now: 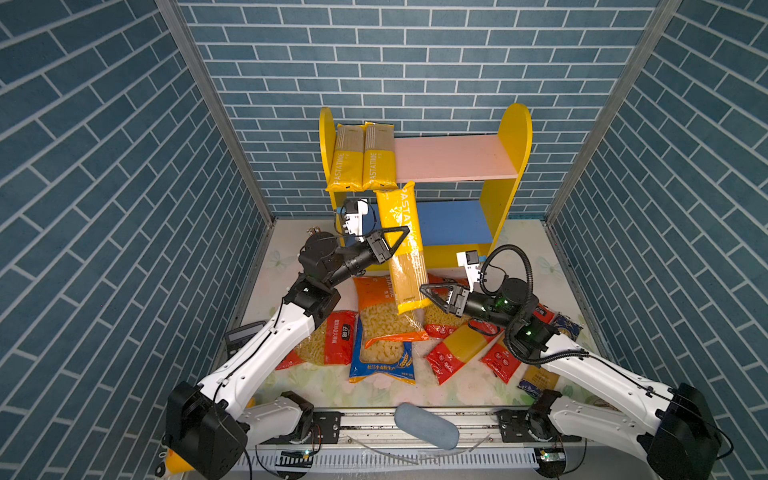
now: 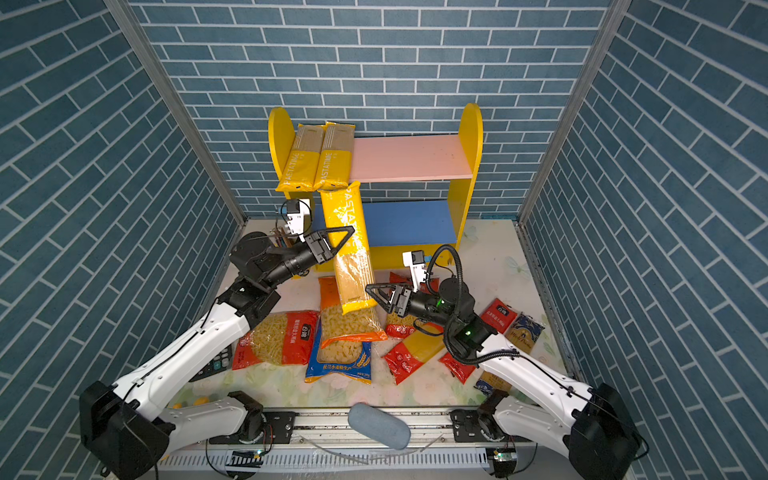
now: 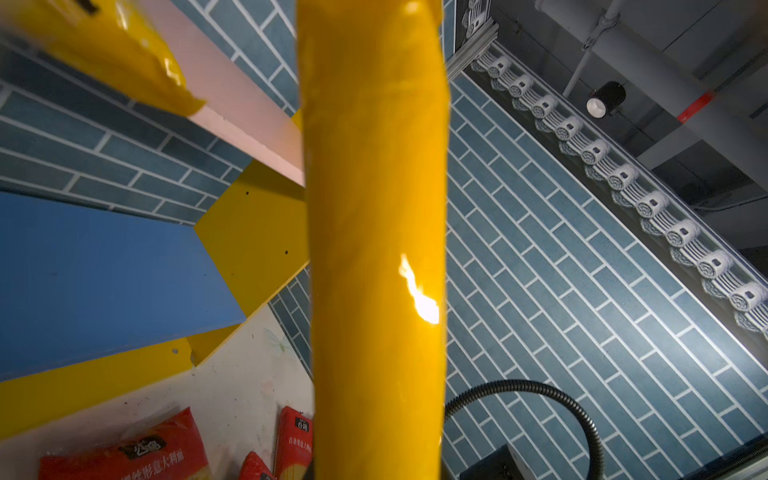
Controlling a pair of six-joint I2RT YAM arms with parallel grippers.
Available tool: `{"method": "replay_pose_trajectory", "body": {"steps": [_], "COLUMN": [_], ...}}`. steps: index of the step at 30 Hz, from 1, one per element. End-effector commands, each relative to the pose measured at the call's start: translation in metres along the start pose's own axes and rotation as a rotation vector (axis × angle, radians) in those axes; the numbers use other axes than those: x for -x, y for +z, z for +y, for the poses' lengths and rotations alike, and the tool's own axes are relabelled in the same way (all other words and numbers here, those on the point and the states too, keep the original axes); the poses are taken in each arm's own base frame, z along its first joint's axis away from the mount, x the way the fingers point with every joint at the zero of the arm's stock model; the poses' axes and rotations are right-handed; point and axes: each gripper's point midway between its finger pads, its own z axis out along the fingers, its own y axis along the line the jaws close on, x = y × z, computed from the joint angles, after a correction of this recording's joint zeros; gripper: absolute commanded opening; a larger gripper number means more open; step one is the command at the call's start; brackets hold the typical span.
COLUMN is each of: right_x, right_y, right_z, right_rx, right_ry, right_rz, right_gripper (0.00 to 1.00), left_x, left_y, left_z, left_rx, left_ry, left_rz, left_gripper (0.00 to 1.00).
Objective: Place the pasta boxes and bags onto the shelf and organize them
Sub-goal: 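Hold the upright pack with the right gripper while the left gripper grasps it, then raise the yellow pack with both grippers toward the pink top shelf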
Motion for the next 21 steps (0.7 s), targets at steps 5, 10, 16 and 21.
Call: {"method": "replay_pose_trajectory", "body": {"steps": [5,10,16,21], "right_x": [0.017,0.041,0.061,0.076], "right_y": [0.002,0.008,0.019,0.019], "right_z": [0.026,0.049,0.071,0.085], "right_rx": [0.128,0.182,0.285,0.324], "right_ry": [-0.014,-0.074,-0.077,-0.099], "right_rz": [-0.074,-0.131,-0.174,-0.22], "right_gripper": [0.63,0.62,0.49,0.24], "left_x": [0.06,0.063,0.067,0.067], "left_y": [0.0,0.003,0.006,0.008], "left_z": [-0.08,-0.076,-0.073,-0.067], "left_rx": [-0.242,-0.232,-0.224,-0.202], "left_ry": [0.04,0.031,-0.019,-0.024], "left_rz": [-0.147,-0.158,-0.167,-0.166], "left_gripper": [0.0,0.0,0.04,0.12]}}
